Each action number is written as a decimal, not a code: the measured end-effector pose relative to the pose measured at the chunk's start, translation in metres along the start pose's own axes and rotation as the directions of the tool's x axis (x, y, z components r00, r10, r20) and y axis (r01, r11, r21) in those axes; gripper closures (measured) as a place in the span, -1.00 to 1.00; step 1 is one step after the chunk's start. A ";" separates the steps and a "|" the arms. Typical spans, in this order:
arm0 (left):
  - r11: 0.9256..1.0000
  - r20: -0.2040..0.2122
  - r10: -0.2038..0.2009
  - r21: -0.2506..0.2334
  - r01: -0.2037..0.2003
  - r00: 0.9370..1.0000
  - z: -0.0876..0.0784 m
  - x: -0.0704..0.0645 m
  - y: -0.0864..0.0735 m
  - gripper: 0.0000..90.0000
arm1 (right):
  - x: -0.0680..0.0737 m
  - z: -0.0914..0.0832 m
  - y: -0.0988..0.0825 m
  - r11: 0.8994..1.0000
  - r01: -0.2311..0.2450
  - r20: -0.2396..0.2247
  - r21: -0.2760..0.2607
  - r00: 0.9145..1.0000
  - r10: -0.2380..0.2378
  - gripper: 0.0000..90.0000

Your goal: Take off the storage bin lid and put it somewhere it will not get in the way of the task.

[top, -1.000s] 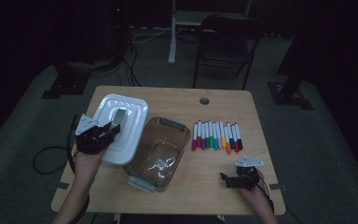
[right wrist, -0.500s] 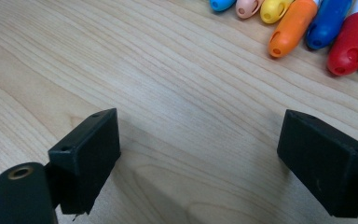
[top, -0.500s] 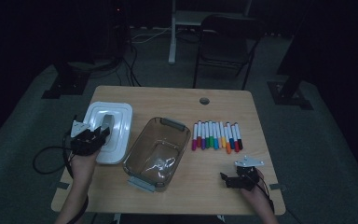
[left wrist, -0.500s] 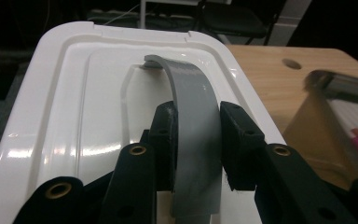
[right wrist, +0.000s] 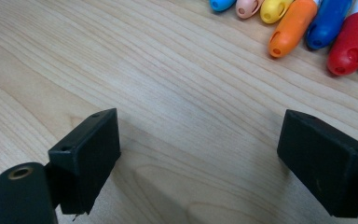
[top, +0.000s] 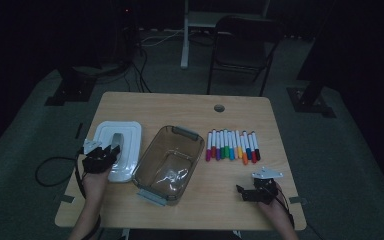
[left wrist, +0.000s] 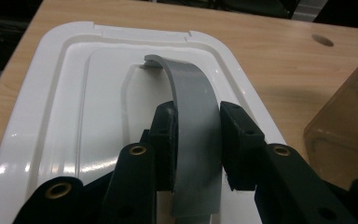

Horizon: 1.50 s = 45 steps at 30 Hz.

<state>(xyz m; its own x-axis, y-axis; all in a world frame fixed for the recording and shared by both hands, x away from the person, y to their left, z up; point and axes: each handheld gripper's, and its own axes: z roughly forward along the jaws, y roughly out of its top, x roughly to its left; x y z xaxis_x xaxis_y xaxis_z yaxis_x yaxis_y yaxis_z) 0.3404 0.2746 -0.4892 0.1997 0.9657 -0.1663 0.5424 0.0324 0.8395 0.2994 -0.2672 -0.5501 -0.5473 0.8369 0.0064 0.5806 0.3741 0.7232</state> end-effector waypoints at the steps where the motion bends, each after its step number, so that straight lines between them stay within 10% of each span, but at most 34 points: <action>1: 1.000 0.000 -0.001 0.005 0.001 1.000 0.002 0.000 -0.002 0.54 | 0.000 0.000 0.000 1.000 0.001 0.000 -0.001 1.000 -0.001 -0.72; 24: 0.994 0.015 0.006 0.107 -0.007 1.000 0.029 0.001 -0.027 0.52 | 0.000 0.000 0.000 1.000 0.001 0.000 -0.001 1.000 -0.001 -0.72; 29: 0.978 0.058 0.056 0.198 -0.066 0.997 0.033 -0.003 -0.023 -0.37 | 0.000 0.000 0.000 1.000 0.003 -0.001 -0.002 1.000 -0.003 -0.72; 38: 0.986 0.060 0.056 0.151 -0.065 0.997 0.015 0.003 -0.011 -0.93 | 0.003 -0.002 0.001 1.000 0.028 -0.028 -0.009 0.999 -0.029 -0.72; 45: 0.987 0.089 0.092 0.122 -0.102 0.992 0.014 -0.005 -0.008 -0.96 | 0.010 -0.006 0.016 0.998 0.041 -0.040 -0.046 0.998 -0.043 -0.72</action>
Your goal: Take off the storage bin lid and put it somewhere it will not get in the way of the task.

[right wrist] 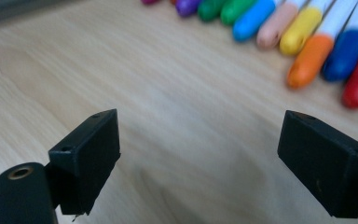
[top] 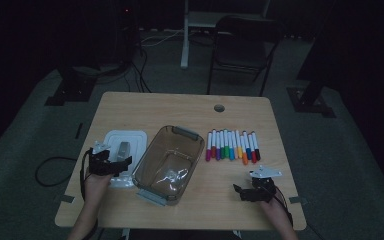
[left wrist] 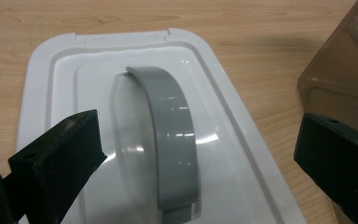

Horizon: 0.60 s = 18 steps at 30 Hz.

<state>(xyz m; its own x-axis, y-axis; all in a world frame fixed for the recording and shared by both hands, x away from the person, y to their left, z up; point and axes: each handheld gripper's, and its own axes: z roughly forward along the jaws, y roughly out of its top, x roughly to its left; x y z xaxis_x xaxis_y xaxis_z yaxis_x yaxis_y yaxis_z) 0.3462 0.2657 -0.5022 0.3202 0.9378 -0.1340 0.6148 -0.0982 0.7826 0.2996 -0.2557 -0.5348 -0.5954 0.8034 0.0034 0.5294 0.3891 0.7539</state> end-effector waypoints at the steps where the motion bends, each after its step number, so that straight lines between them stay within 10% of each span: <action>1: 1.000 0.002 0.005 -0.006 -0.005 1.000 0.001 -0.001 0.000 -0.96 | 0.001 0.000 0.003 1.000 -0.001 -0.003 -0.004 1.000 0.001 -0.72; 18: 0.997 0.062 0.079 -0.004 -0.078 0.995 0.002 -0.028 0.002 -0.96 | 0.030 0.024 0.059 0.997 -0.018 -0.044 -0.080 0.999 0.014 -0.72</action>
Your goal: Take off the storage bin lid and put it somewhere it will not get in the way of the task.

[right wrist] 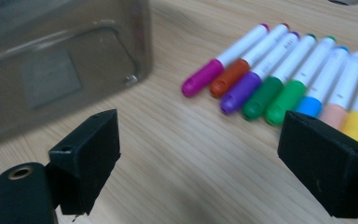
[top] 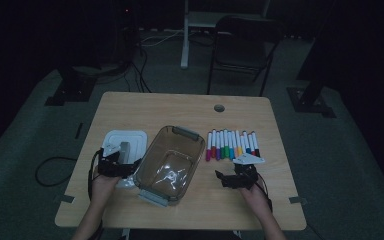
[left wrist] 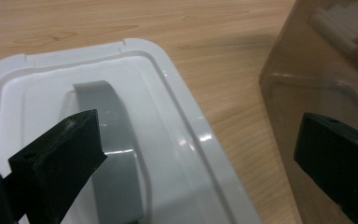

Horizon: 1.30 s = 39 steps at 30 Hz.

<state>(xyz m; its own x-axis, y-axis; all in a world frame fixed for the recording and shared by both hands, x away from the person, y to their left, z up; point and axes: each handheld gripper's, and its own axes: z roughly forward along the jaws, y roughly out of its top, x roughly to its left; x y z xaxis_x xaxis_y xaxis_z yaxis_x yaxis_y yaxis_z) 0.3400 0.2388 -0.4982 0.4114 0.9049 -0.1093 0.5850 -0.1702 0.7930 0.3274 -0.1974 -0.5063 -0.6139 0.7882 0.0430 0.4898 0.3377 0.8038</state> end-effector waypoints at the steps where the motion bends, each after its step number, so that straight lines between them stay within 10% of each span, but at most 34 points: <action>1: 1.000 0.008 0.004 0.003 -0.004 1.000 0.000 -0.001 0.000 -0.96 | 0.002 0.003 0.002 1.000 -0.004 -0.002 -0.001 1.000 0.004 -0.72; 23: 0.991 0.132 0.098 0.074 -0.108 0.986 0.003 -0.060 -0.015 -0.96 | 0.012 0.020 0.022 1.000 0.025 -0.062 -0.007 0.998 -0.025 -0.70; 33: 0.987 0.170 0.126 0.076 -0.140 0.977 0.002 -0.075 -0.017 -0.96 | -0.006 0.032 0.033 0.999 0.054 -0.066 -0.004 0.996 -0.054 -0.70; 39: 0.985 0.212 0.146 0.059 -0.162 0.966 0.007 -0.089 -0.019 -0.96 | -0.025 0.033 0.041 0.998 0.059 0.014 0.000 0.998 -0.059 -0.70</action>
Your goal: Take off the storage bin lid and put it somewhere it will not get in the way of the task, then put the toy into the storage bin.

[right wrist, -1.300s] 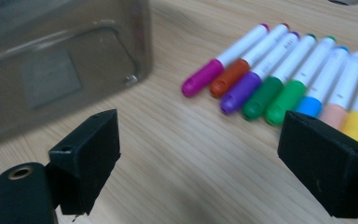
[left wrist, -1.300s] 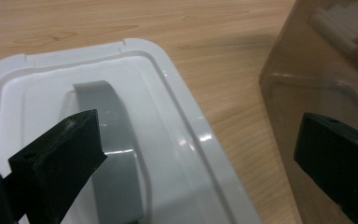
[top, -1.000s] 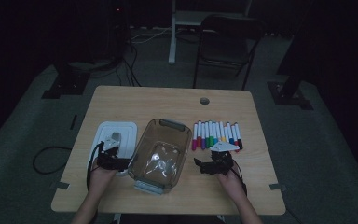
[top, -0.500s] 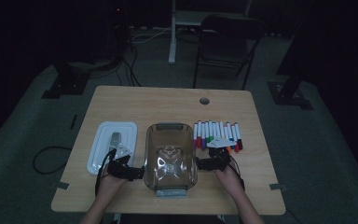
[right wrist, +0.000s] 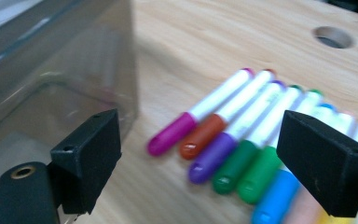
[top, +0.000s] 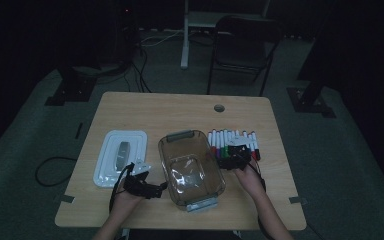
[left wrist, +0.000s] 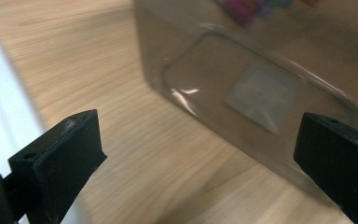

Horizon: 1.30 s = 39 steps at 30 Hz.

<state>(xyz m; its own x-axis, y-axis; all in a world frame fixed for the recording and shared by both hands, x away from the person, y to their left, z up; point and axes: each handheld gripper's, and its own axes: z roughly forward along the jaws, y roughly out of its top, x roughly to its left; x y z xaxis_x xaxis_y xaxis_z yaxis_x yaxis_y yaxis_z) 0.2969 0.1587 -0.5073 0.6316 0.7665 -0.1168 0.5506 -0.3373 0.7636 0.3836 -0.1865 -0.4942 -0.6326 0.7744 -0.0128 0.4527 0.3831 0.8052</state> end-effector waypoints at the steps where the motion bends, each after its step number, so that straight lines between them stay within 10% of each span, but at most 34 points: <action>1: 1.000 0.012 0.011 0.006 -0.011 1.000 0.001 -0.003 0.000 -0.96 | -0.003 -0.002 -0.001 1.000 -0.006 0.009 -0.003 1.000 0.006 -0.70; 9: 0.999 0.048 0.040 0.010 -0.041 0.998 0.008 -0.017 0.003 -0.96 | -0.035 -0.036 -0.015 0.995 -0.070 0.120 -0.068 0.990 0.078 -0.69; 16: 0.999 0.068 0.052 -0.003 -0.052 0.996 0.013 -0.021 0.005 -0.96 | -0.047 -0.070 -0.030 0.982 -0.094 0.250 -0.163 0.959 0.133 -0.74; 19: 0.998 0.057 0.061 0.018 -0.062 0.996 0.015 -0.020 -0.001 -0.96 | -0.052 -0.080 -0.037 0.972 -0.166 0.229 -0.166 0.952 0.202 -0.69; 22: 0.997 0.058 0.058 0.039 -0.061 0.997 0.017 -0.017 -0.008 -0.96 | -0.053 -0.086 -0.044 0.979 -0.145 0.302 -0.145 0.935 0.183 -0.69; 31: 0.994 0.025 0.067 0.086 -0.069 0.997 0.023 -0.012 -0.020 -0.96 | -0.061 -0.095 -0.055 0.948 -0.272 0.266 -0.167 0.913 0.309 -0.75; 33: 0.993 0.024 0.070 0.090 -0.072 0.997 0.025 -0.012 -0.021 -0.96 | -0.063 -0.095 -0.055 0.925 -0.329 0.240 -0.188 0.898 0.368 -0.75; 39: 0.990 -0.015 0.092 0.109 -0.090 0.996 0.030 -0.013 -0.024 -0.96 | -0.062 -0.097 -0.056 0.949 -0.273 0.249 -0.158 0.919 0.306 -0.73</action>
<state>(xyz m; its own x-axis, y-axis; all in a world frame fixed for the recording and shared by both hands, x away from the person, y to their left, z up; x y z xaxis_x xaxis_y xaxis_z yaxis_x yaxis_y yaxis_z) 0.2919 0.1404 -0.5432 0.6711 0.7405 -0.0364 0.5477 -0.4621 0.6975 0.3368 -0.3041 -0.4809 -0.2862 0.9542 0.0870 0.5031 0.0724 0.8612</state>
